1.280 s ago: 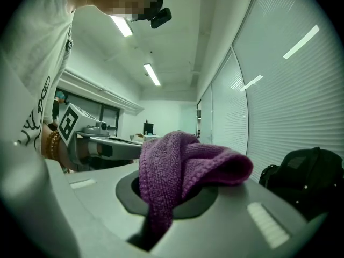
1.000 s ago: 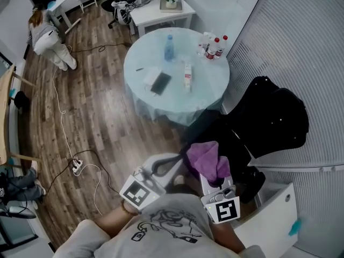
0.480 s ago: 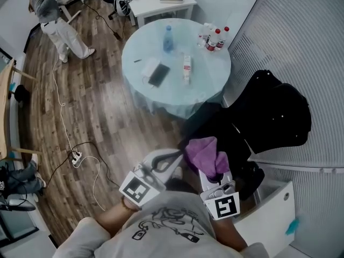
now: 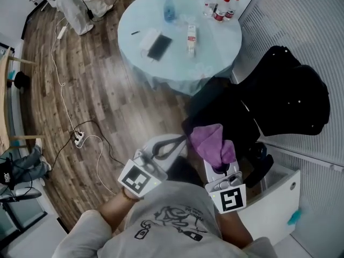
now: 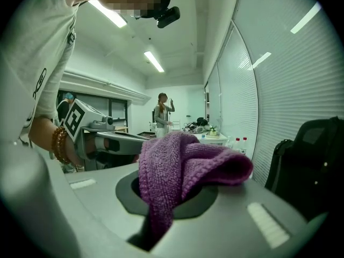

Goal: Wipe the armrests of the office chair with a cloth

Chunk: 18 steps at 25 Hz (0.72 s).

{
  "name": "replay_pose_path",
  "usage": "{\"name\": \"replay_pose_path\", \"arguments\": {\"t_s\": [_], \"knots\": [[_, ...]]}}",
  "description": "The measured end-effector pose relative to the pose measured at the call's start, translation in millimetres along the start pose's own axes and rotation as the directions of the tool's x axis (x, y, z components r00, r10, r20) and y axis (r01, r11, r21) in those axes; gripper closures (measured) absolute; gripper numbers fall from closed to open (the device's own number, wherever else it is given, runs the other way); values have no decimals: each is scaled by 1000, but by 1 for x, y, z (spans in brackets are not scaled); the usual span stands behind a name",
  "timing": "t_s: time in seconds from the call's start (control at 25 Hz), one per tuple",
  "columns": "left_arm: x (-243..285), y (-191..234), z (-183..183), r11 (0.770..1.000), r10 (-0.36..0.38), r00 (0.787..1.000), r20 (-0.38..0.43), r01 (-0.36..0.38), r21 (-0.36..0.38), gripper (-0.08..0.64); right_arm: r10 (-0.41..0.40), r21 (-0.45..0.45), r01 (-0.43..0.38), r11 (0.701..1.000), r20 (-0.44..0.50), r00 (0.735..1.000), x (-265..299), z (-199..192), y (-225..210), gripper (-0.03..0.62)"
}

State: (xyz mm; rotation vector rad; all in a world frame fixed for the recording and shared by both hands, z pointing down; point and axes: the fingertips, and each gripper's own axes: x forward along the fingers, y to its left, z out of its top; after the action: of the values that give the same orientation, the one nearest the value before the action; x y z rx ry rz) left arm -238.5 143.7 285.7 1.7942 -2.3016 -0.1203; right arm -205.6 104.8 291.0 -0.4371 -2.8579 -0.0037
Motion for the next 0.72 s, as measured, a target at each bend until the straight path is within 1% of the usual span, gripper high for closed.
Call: {"name": "replay_pose_path", "arguments": {"t_s": [0.16,0.32,0.44,0.56,0.72], "knots": [[11,14,-27,1000,1,999,-34,-2,-10,558,7,14,-7,1000,-26,1000,12,-25,-9,563],[20,24,-44,1000,-10,999,-48,10,-7,557,2,22,-2,1000,-25,1000,25,-37,-19,563],[26,34,-53,1000,-16,999,-49,16,10,558,5,7,-5,1000,-44,999,38,-49,-26,563],[34,47,-65,1000,-11,999,-46,11,11,557,3,-5,-4,1000,-52,999,55,-64,-36,563],[46,68,-89,1000,-3,998,-58,4,11,558,9,-17,-11,1000,-89,996,81,-96,-49,563]]}}
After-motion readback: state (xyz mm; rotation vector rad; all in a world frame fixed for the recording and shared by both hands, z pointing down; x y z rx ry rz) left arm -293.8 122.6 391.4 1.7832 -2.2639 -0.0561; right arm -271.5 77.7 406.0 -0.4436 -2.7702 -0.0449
